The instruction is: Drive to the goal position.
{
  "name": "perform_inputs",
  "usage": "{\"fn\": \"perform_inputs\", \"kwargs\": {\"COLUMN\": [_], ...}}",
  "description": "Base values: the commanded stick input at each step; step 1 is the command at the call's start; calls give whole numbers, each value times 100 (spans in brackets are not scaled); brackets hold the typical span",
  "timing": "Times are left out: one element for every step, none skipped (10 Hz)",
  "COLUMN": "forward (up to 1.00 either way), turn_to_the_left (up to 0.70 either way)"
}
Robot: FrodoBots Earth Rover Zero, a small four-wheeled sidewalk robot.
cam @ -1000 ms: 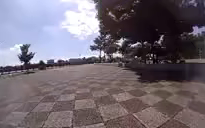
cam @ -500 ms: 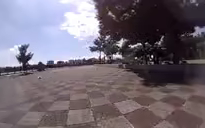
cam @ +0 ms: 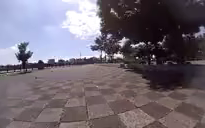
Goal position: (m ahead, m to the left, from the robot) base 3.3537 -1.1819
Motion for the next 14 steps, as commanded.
{"fn": "perform_inputs", "kwargs": {"forward": [70, 70, 70, 70, 70, 70, 70, 70, 70, 70, 70, 70, 70, 70], "turn_to_the_left": [14, 14, 14, 14, 14, 14, 14, 14, 14, 14, 14, 14, 14, 14]}}
